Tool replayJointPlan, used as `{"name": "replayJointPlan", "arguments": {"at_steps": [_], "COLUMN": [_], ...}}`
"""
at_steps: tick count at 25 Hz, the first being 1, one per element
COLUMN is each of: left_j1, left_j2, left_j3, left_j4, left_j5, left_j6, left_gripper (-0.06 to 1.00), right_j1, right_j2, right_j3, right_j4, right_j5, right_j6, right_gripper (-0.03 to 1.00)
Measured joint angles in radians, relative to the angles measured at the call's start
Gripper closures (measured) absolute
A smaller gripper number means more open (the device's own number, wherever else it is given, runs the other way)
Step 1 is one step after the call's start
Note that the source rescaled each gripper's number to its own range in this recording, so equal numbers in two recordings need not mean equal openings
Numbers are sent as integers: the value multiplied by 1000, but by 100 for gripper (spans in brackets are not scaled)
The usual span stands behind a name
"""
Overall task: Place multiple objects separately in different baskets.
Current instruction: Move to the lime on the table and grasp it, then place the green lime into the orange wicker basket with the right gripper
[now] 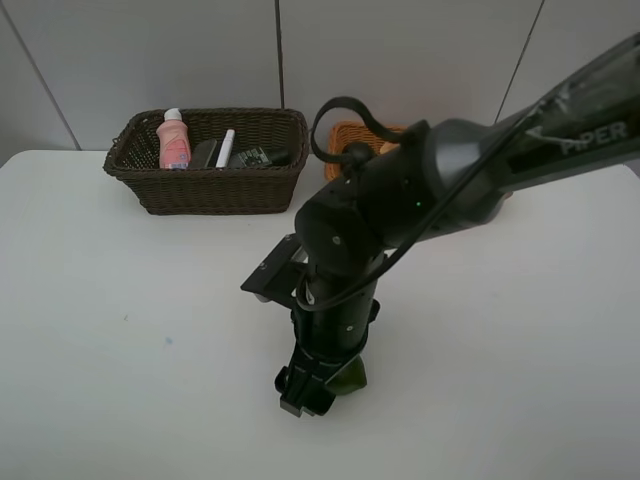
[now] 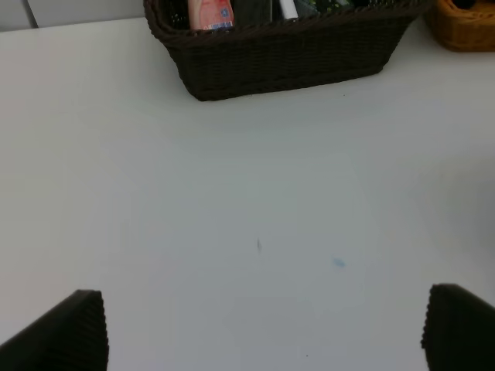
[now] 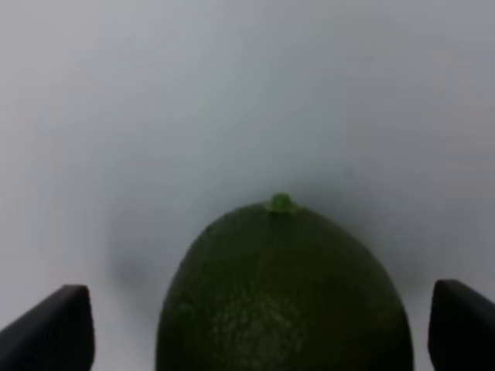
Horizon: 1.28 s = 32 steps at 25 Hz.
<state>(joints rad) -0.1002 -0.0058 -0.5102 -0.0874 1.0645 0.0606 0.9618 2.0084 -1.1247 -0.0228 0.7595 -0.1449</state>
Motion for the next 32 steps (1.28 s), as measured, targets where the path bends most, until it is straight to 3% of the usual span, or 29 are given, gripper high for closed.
{"name": "replayJointPlan", "arguments": {"at_steps": [3, 6, 15, 23, 28, 32], "left_j1": [0, 0, 0, 0, 0, 0], "left_j2": [0, 0, 0, 0, 0, 0], "left_j3": [0, 0, 0, 0, 0, 0], "left_j4": [0, 0, 0, 0, 0, 0], "left_j5": [0, 0, 0, 0, 0, 0], "left_j6": [0, 0, 0, 0, 0, 0], "left_gripper": [-6, -6, -6, -6, -6, -6], "right_j1": [0, 0, 0, -24, -172, -351], "right_j2": [4, 4, -18, -275, -366, -367], "right_j3": [0, 0, 0, -56, -211, -290], "right_j4": [23, 23, 39, 34, 36, 79], "right_j5": [3, 13, 36, 117, 120, 17], "right_j6": [-23, -26, -26, -26, -26, -26], "right_gripper": [47, 97, 97, 97, 97, 97]}}
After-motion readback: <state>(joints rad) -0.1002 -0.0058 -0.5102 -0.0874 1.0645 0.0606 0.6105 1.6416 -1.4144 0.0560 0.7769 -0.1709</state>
